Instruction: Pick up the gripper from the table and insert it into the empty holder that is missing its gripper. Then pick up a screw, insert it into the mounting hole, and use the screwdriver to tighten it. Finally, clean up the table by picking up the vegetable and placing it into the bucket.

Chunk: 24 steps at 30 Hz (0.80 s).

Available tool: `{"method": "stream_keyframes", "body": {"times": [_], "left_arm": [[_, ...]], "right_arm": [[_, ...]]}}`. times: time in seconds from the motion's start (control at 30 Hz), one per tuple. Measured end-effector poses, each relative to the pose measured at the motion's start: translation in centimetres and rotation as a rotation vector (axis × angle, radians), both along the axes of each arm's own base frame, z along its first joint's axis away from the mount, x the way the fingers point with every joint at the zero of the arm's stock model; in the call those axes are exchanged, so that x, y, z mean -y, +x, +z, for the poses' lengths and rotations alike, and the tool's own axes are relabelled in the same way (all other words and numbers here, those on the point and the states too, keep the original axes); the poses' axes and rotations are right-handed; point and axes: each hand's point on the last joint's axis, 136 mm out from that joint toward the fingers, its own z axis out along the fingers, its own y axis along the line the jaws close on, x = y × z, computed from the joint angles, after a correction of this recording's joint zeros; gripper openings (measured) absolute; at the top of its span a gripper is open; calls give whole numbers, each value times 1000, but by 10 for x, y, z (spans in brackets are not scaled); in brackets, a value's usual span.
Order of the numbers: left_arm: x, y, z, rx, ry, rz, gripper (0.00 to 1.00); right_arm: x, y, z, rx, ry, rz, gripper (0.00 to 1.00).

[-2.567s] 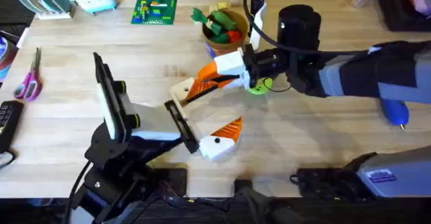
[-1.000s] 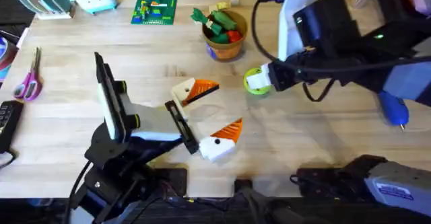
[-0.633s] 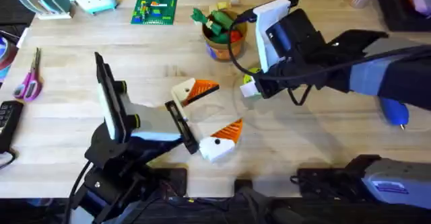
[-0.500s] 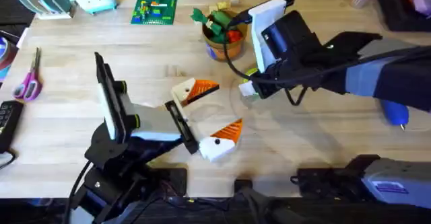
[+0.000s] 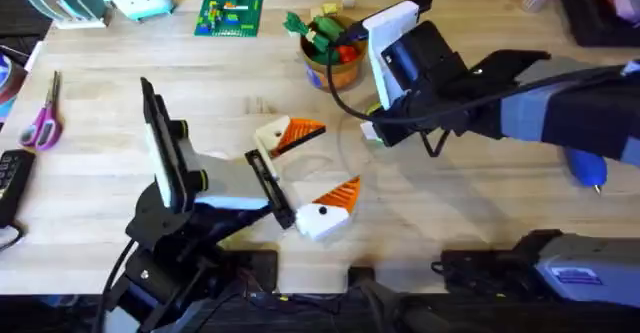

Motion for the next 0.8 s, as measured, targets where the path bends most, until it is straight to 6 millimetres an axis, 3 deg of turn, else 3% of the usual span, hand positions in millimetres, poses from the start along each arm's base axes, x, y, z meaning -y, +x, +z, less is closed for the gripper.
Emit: {"method": "stream_keyframes", "body": {"times": [0.27,0.6,0.8], "left_arm": [[0,0,0,0,0,0,993],[0,0,0,0,0,0,993],[0,0,0,0,0,0,993]], "right_arm": [[1,1,0,6,-7,-4,13],[1,3,2,11,-8,-5,8],[-4,9,12,28,5,-5,8]]}}
